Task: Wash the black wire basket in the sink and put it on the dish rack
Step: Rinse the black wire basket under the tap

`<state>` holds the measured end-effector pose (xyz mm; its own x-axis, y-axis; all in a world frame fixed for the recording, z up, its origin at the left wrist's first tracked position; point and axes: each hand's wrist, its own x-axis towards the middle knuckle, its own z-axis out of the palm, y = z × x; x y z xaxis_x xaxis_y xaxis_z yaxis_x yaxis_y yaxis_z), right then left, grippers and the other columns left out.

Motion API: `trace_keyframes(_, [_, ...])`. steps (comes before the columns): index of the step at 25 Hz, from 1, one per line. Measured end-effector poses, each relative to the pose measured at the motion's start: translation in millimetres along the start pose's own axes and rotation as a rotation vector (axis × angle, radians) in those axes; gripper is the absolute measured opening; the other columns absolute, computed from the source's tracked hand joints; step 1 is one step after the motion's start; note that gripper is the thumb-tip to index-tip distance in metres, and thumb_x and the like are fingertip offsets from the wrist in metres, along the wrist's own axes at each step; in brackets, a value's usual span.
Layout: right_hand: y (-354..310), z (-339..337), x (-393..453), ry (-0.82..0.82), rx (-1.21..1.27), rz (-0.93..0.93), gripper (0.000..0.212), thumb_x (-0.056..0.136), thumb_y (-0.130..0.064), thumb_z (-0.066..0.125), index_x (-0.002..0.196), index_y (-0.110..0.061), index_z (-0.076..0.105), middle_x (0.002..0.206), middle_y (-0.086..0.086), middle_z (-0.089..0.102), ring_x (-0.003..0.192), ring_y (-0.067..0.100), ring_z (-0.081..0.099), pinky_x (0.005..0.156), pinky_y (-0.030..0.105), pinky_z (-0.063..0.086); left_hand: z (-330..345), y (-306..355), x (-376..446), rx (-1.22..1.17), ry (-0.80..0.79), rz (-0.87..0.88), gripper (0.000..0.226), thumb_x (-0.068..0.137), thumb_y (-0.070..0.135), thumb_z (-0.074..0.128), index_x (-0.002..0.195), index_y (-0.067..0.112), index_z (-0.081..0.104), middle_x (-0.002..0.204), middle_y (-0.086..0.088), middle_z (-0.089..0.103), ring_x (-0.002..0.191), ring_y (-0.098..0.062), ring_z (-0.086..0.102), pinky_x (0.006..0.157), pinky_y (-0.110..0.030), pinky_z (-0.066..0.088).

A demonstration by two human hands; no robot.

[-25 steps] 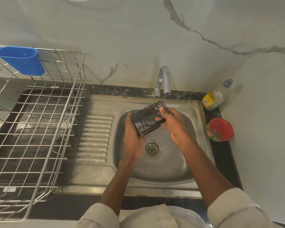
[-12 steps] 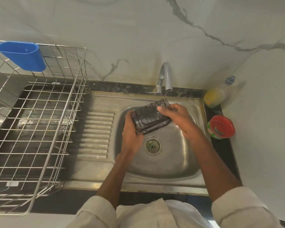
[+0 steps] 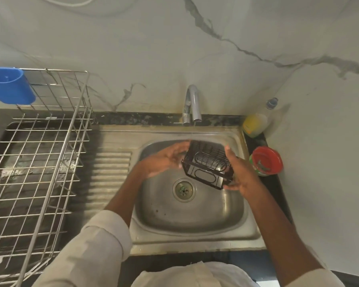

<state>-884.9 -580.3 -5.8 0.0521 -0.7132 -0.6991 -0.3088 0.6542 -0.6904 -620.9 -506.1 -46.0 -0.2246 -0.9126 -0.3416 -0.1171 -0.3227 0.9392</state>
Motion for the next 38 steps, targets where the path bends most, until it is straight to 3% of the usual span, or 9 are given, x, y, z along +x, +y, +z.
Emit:
trace_keyframes(4, [1.6,19.2,8.2,0.018,0.263,0.114,0.087,0.066,-0.074,0.081,0.13,-0.02,0.061,0.132,0.018,0.058,0.117,0.048,0.059,0.066,0.062,0.061,-19.7,-19.9,0.7,-0.228,0.268,-0.098,0.067,0.091,0.04,0.071,0.154,0.026,0.052,0.148,0.002,0.065,0.143,-0.024,0.056,0.117,-0.047,0.047])
trace_keyframes(7, [-0.1,44.1,11.5,-0.021,0.441,0.161,0.079,0.064,-0.072,0.084,0.123,-0.025,0.062,0.133,0.018,0.054,0.119,0.047,0.055,0.07,0.063,0.06,0.1,-16.1,-2.3,-0.243,0.292,-0.096,0.073,0.097,0.073,0.05,0.153,0.025,0.053,0.15,-0.001,0.062,0.139,-0.026,0.058,0.116,-0.046,0.048])
trace_keyframes(10, [5.0,73.3,1.5,0.001,0.393,0.146,0.067,0.075,-0.072,0.075,0.111,-0.017,0.067,0.108,0.016,0.07,0.101,0.036,0.067,0.082,0.056,0.062,17.8,5.2,4.8,-0.258,0.364,-0.047,0.057,0.11,0.06,0.039,0.141,0.02,0.064,0.133,-0.002,0.075,0.123,-0.019,0.071,0.101,-0.033,0.059])
trace_keyframes(14, [14.7,86.5,-10.0,0.016,0.171,0.103,0.061,0.081,-0.077,0.065,0.098,-0.019,0.073,0.089,0.007,0.077,0.083,0.027,0.073,0.069,0.039,0.063,32.9,30.3,20.5,-0.465,0.614,-0.105,0.029,0.116,0.026,0.046,0.11,0.005,0.066,0.084,-0.012,0.081,0.078,-0.023,0.081,0.065,-0.032,0.064])
trace_keyframes(19, [23.5,63.5,6.5,0.261,-0.288,-0.334,0.04,0.094,-0.062,0.054,0.097,-0.024,0.065,0.094,0.001,0.073,0.092,0.026,0.071,0.088,0.051,0.058,23.0,23.8,11.5,-0.51,0.751,-0.127,0.036,0.117,0.023,0.041,0.091,0.014,0.064,0.058,-0.002,0.062,0.051,-0.018,0.062,0.049,-0.028,0.053])
trace_keyframes(23, [-4.2,56.6,18.8,0.012,-0.294,-0.485,0.04,0.102,-0.017,0.059,0.142,-0.023,0.056,0.138,-0.003,0.056,0.124,0.015,0.055,0.104,0.039,0.047,17.6,25.2,12.4,-0.226,0.654,-0.163,0.039,0.117,0.028,0.042,0.087,0.014,0.063,0.057,0.005,0.051,0.056,-0.012,0.052,0.057,-0.027,0.053])
trace_keyframes(27, [-17.9,49.5,16.8,-0.217,-0.24,-0.406,0.031,0.1,-0.037,0.064,0.131,-0.035,0.063,0.126,-0.011,0.067,0.11,0.008,0.062,0.082,0.031,0.055,13.3,43.6,15.9,0.0,0.443,-0.099,0.037,0.116,0.028,0.045,0.09,0.013,0.066,0.048,0.014,0.049,0.043,-0.002,0.043,0.059,-0.027,0.046])
trace_keyframes(33, [-20.0,39.7,17.2,-0.143,-0.317,-0.492,0.041,0.083,-0.068,0.071,0.107,-0.034,0.073,0.107,-0.009,0.075,0.105,0.015,0.07,0.077,0.046,0.065,-8.3,48.9,26.3,0.168,0.371,-0.01,0.041,0.114,0.032,0.051,0.096,0.002,0.072,0.058,-0.002,0.058,0.049,-0.015,0.049,0.057,-0.032,0.05])
trace_keyframes(38, [-0.1,79.4,0.2,0.029,-0.183,-0.519,0.049,0.085,-0.062,0.072,0.097,-0.016,0.065,0.091,-0.002,0.069,0.086,0.017,0.066,0.078,0.037,0.056,4.8,3.0,-12.0,0.106,0.896,0.038,0.032,0.109,0.044,0.057,0.119,0.017,0.072,0.111,-0.001,0.077,0.104,-0.017,0.073,0.099,-0.048,0.059])
